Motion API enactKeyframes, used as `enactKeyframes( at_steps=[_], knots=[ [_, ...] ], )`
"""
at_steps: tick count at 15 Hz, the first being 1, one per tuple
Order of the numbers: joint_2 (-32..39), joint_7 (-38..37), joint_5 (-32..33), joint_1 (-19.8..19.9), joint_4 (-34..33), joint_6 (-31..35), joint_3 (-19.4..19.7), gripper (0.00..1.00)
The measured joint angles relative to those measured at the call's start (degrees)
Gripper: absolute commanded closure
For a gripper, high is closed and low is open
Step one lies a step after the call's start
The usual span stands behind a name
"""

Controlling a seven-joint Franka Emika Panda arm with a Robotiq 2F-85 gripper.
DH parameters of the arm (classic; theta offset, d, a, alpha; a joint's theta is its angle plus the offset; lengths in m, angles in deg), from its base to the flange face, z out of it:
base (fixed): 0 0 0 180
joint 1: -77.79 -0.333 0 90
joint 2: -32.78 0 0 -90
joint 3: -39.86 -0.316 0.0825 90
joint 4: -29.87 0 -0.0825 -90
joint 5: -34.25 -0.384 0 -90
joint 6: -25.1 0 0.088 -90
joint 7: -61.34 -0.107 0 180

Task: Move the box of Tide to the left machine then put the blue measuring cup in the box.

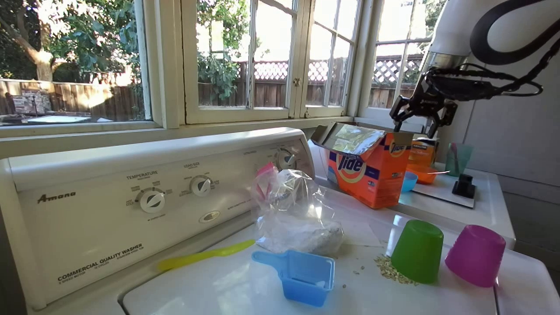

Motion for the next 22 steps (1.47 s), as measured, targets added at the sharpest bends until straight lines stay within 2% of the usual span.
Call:
enactKeyframes(
  at_steps=[6,9,10,16,22],
  knots=[
    [2.31,0.84,0.06,-0.98,-0.54,1.58,-0.31,0.74],
    [2.46,5.39,0.06,-1.27,-0.47,3.07,-0.78,0.96],
    [2.28,7.21,0.02,-1.26,-0.29,3.54,-0.81,1.00],
    [-0.83,20.37,-1.62,-0.29,4.01,8.02,-0.66,1.00],
    [-4.74,29.27,-6.04,-0.12,6.97,8.06,-1.19,0.99]
  ],
)
